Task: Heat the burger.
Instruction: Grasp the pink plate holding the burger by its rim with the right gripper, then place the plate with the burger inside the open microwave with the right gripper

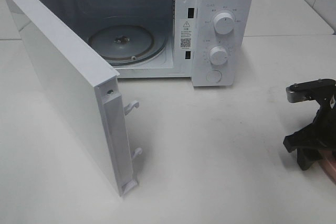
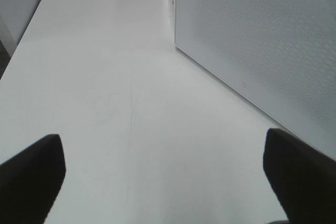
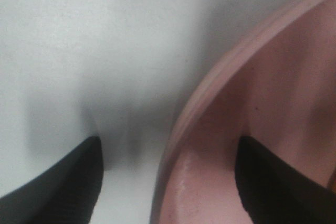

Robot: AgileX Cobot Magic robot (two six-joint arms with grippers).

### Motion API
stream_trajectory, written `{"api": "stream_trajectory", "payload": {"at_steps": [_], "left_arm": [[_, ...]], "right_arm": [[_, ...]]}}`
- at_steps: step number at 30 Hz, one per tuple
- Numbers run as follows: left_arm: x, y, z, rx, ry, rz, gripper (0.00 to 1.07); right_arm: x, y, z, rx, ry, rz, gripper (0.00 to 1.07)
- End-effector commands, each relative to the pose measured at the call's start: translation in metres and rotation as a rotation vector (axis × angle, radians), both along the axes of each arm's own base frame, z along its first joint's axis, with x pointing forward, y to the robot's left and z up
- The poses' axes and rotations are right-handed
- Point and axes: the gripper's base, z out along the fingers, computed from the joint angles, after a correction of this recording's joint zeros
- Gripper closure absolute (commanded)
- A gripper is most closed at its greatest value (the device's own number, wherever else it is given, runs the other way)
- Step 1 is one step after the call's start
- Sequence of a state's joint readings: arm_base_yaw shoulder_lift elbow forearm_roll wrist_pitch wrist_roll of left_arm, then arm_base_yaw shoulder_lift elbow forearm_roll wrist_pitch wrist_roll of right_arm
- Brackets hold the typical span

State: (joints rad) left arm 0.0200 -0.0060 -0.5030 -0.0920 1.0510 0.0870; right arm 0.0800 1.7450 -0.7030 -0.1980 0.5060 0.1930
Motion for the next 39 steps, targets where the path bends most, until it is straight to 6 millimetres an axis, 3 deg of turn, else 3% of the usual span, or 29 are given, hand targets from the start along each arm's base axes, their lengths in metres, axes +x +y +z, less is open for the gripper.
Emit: {"api": "stream_trajectory", "payload": {"at_steps": [1, 2, 3, 4, 5, 8, 10, 24, 33, 39], "left_arm": [[-0.002, 0.0, 0.0, -0.007, -0.029, 0.002, 0.12], [-0.002, 0.0, 0.0, -0.007, -0.029, 0.002, 0.12], [-0.002, 0.0, 0.0, -0.007, -0.029, 0.002, 0.12], [-0.002, 0.0, 0.0, -0.007, -0.029, 0.002, 0.12], [-0.002, 0.0, 0.0, -0.007, -0.029, 0.002, 0.12], [-0.002, 0.0, 0.0, -0.007, -0.029, 0.002, 0.12], [-0.002, 0.0, 0.0, -0.007, -0.029, 0.002, 0.12], [-0.002, 0.0, 0.0, -0.007, -0.029, 0.002, 0.12], [-0.002, 0.0, 0.0, -0.007, -0.029, 0.002, 0.12], [-0.002, 0.0, 0.0, -0.007, -0.029, 0.002, 0.12]], "right_arm": [[-0.001, -0.003, -0.001, -0.01, 0.018, -0.005, 0.5], [-0.001, -0.003, -0.001, -0.01, 0.017, -0.005, 0.61], [-0.001, -0.003, -0.001, -0.01, 0.017, -0.005, 0.61], [-0.001, -0.003, -0.001, -0.011, 0.018, -0.006, 0.67], [-0.001, -0.003, -0.001, -0.011, 0.018, -0.008, 0.8], [-0.002, -0.003, -0.001, -0.013, 0.027, -0.008, 0.87], [-0.002, -0.003, -0.001, -0.012, 0.023, -0.029, 1.07], [-0.003, 0.003, 0.001, -0.065, 0.016, -0.006, 1.07], [-0.008, 0.016, 0.007, -0.266, 0.01, 0.006, 1.07], [-0.012, 0.025, 0.018, -0.303, -0.021, 0.011, 1.07]]}}
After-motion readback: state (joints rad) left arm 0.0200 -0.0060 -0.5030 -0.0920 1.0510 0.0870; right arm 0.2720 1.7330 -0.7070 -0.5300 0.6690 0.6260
